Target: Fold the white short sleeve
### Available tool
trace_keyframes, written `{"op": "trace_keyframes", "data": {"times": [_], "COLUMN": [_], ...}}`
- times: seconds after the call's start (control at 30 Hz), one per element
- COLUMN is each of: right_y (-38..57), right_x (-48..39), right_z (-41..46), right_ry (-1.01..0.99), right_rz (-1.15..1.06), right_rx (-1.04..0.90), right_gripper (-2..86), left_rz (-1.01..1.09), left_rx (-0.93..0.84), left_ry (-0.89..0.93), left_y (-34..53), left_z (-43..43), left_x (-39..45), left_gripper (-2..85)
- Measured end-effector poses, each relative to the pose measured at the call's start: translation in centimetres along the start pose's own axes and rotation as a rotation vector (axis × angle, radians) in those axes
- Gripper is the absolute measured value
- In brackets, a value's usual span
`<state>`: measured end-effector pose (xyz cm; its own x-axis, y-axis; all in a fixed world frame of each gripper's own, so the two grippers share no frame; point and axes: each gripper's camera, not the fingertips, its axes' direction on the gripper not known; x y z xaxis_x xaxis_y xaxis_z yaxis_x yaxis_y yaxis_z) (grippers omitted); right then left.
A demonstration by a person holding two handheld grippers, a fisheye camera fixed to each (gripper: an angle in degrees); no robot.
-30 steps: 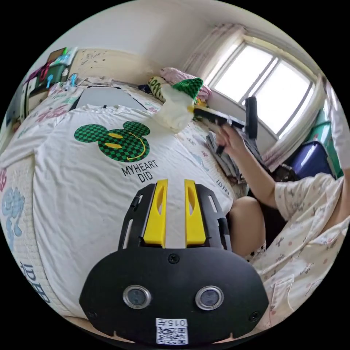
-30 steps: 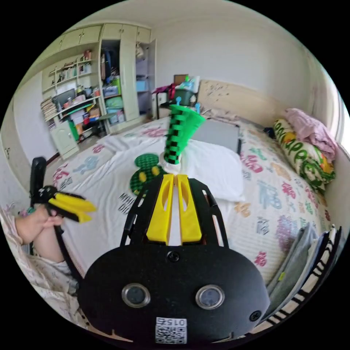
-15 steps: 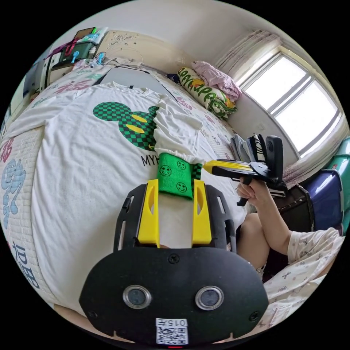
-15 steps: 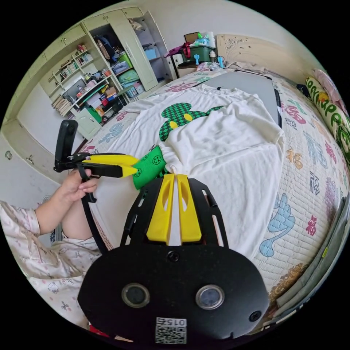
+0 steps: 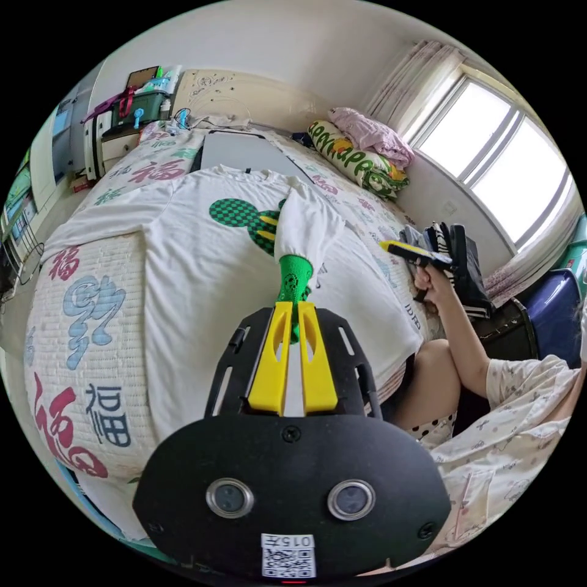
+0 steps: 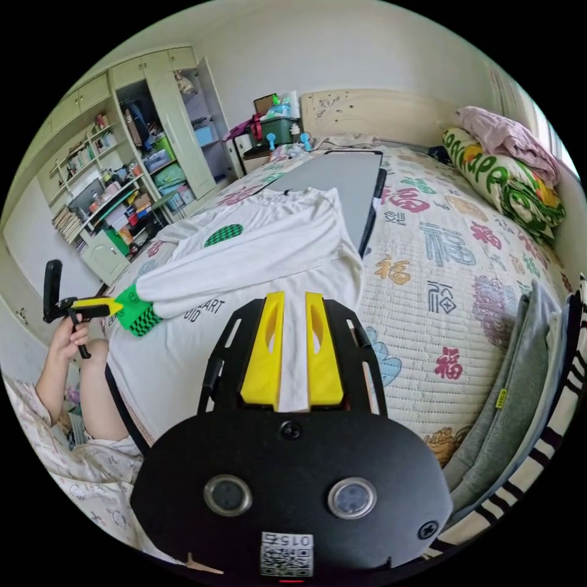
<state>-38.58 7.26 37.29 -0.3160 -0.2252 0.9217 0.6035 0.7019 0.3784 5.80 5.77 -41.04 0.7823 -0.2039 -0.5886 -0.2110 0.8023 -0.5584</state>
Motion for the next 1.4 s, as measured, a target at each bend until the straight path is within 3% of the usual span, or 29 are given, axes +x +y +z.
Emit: {"op": "trace_keyframes", "data": {"times": [0.2,0.33,0.53,0.63,0.83,1.03,1.13,1.27,1.4], "right_y": [-2.5,-4.7,-10.3,-11.8,-11.2,-8.2,-4.4,2.8,8.4], "right_x": [6.7,9.1,14.7,17.0,23.8,28.6,26.0,14.8,4.5], "right_z": [4.6,8.7,14.9,17.9,18.6,17.6,11.9,5.7,8.2], "right_ry": [0.02,0.091,0.168,0.2,0.168,0.148,0.166,-0.113,-0.256], "right_rz": [0.137,0.098,0.088,0.091,0.188,0.246,0.12,-0.281,-0.582], "right_rx": [-0.013,-0.059,-0.126,-0.18,-0.167,-0.181,-0.091,0.025,-0.063], "right_gripper": [9.0,10.3,10.8,4.8,1.1,4.4,5.6,7.1,10.1], "left_rz": [-0.091,-0.138,-0.188,-0.175,-0.294,-0.254,-0.215,-0.176,-0.173], "left_rx": [0.002,0.013,-0.015,-0.049,-0.03,-0.115,-0.054,0.054,0.052], "left_ry": [0.037,0.087,0.189,0.333,0.418,0.323,0.245,0.134,0.196], "left_y": [1.2,1.0,-0.3,-0.8,1.0,1.0,1.0,-2.4,-8.7], "left_z": [-0.7,-1.4,-1.9,-3.1,-6.4,-8.8,-13.7,-17.9,-14.6], "left_x": [0.1,0.2,1.1,2.7,5.6,9.7,10.9,12.4,14.1], "left_gripper": [9.3,11.6,3.9,0.2,-0.2,4.9,6.1,8.0,9.1]}}
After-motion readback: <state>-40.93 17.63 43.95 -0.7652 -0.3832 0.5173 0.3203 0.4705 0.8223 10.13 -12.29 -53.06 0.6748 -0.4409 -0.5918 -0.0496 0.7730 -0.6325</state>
